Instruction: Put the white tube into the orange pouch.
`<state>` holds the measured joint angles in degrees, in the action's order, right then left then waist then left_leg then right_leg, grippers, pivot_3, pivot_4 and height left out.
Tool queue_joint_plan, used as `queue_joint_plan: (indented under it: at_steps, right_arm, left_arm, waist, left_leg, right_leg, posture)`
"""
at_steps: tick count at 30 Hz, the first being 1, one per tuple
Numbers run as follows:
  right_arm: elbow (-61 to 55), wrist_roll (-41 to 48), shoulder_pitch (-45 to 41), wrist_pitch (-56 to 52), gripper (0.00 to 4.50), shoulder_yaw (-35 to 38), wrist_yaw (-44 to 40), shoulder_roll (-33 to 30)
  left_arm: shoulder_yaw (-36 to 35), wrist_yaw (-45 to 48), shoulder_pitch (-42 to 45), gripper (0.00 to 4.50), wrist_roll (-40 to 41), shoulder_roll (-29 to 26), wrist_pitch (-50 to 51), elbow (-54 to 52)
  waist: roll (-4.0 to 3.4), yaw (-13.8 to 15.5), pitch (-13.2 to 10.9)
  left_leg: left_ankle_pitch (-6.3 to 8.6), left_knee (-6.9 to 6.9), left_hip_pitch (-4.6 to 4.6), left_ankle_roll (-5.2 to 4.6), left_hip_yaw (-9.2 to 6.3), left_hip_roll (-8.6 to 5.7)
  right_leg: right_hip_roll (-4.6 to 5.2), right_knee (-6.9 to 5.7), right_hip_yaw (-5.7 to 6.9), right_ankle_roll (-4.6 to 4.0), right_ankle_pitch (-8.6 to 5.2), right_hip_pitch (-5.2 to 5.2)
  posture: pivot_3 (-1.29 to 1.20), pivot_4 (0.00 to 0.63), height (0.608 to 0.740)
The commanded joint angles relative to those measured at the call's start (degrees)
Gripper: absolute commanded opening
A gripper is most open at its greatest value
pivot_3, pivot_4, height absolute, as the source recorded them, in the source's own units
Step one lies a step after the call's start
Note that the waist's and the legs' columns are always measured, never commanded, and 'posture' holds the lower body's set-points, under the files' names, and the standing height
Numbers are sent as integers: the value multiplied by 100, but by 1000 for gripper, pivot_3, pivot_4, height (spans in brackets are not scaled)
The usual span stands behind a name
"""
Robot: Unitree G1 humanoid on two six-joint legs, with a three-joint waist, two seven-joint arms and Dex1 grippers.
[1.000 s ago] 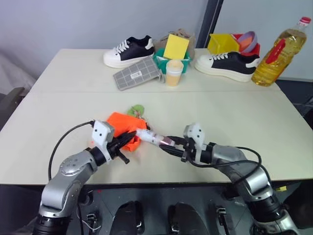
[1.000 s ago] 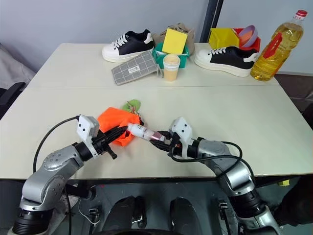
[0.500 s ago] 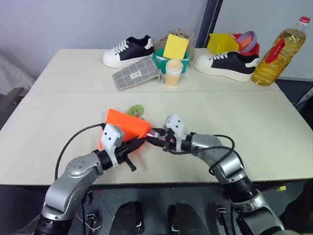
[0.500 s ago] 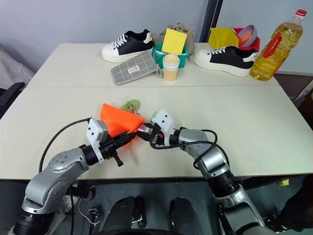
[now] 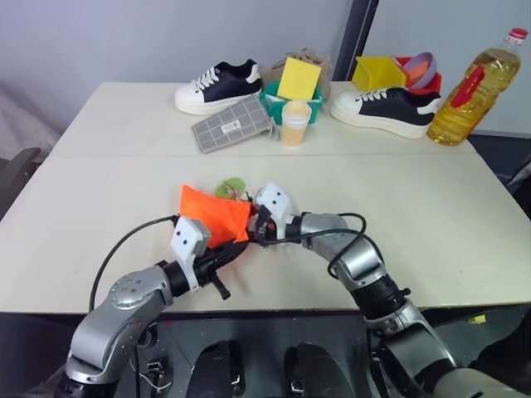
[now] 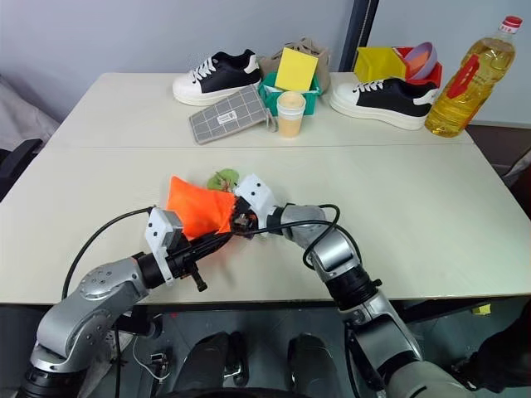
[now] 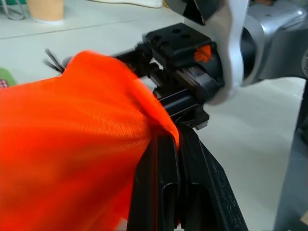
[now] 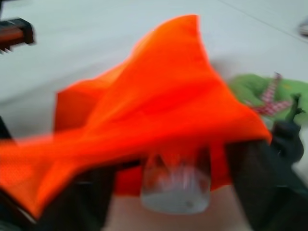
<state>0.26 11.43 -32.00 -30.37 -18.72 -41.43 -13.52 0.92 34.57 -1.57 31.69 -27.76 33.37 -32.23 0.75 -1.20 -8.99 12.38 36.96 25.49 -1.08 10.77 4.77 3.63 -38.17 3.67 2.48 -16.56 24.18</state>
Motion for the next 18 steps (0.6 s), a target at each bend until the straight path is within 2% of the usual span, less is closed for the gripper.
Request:
queue_joint_plan:
  at_steps: [1,6,9,12,18]
  right_arm:
    - [-966,351,314,-127,4433,159,-413,-364]
    - [-1811,834,944,-415,4433,561,-880,-1215]
    - [-1962,976,1097,-492,4433,718,-962,-1459]
    - [-1837,939,1059,-473,4433,801,-814,-1465]
    - [-1237,841,660,-422,4433,964,-332,-1112]
  left_arm:
    - [-200,-10,8,0,-33,-97,-142,-86]
    - [-182,110,-65,0,-29,-168,-162,4]
    - [-175,193,-150,0,-36,-242,-157,23]
    - [-233,321,-250,0,10,-376,-91,24]
    - [-771,819,-848,0,328,-1053,102,-68]
  waist:
    - [0,2,0]
    - [0,-4,0]
    - [0,-45,0]
    - [0,-87,0]
    - [-1,-152,-2]
  left_leg:
    - [0,-3,1,0,1,0]
    - [3,-12,1,-3,-1,-1]
    - [2,-14,-1,-2,0,-1]
    - [3,-14,-2,-2,-1,-1]
    - [3,-19,-1,0,-1,0]
  right_leg:
    - [0,0,-1,-1,0,3]
    - [3,10,-1,-3,-1,12]
    - [3,8,-4,-5,-1,8]
    - [3,9,-3,-6,-2,19]
    - [4,10,-5,-8,-3,28]
  posture:
    - [0,150,740]
    - [0,150,740]
    - [0,150,740]
    - [0,150,740]
    - [0,150,740]
